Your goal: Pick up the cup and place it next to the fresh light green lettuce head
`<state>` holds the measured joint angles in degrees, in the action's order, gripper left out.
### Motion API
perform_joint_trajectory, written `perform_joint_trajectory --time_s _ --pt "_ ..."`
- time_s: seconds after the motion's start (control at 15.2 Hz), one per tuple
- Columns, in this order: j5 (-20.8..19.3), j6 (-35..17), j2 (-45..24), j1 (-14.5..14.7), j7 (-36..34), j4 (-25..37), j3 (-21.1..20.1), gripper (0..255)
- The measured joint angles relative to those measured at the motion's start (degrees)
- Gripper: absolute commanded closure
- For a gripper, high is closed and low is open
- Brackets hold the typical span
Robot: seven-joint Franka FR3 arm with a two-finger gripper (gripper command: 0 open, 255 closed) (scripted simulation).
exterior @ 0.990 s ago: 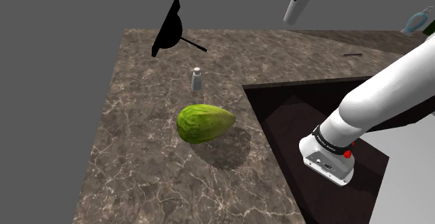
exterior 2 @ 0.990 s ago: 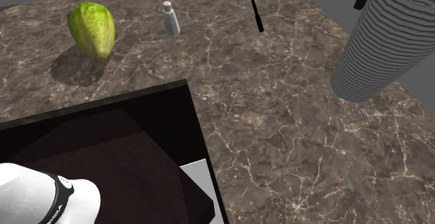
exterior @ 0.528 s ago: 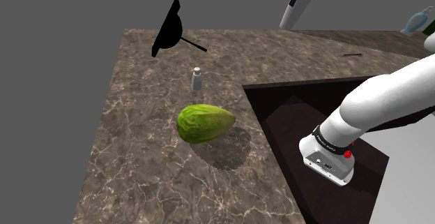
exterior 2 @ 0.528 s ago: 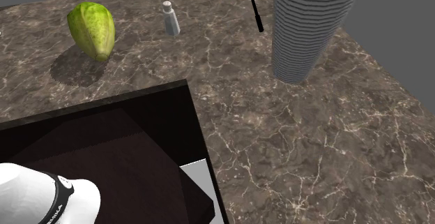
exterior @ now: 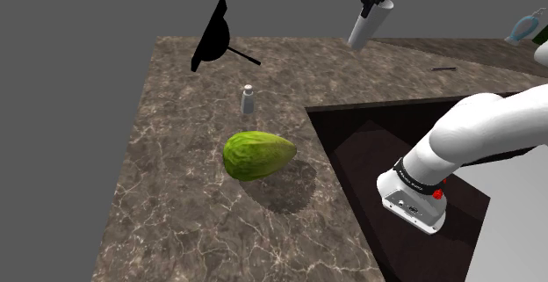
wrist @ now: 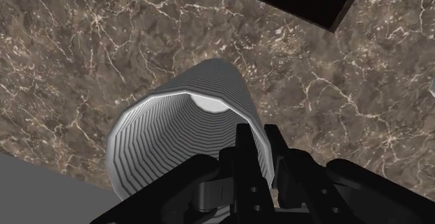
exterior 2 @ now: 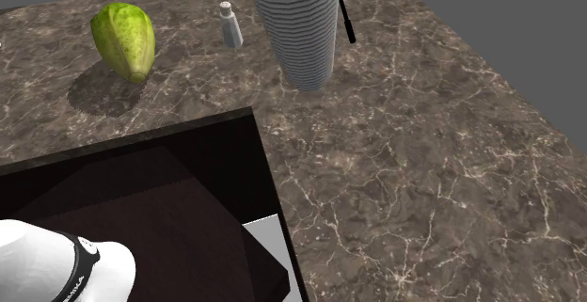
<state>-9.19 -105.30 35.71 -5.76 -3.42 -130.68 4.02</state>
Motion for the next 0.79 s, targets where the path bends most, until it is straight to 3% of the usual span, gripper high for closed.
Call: perform_joint_trajectory --time_s 0.79 --pt "7.0 7.7 10.3 5.5 -14.7 -4.4 -13.7 255"
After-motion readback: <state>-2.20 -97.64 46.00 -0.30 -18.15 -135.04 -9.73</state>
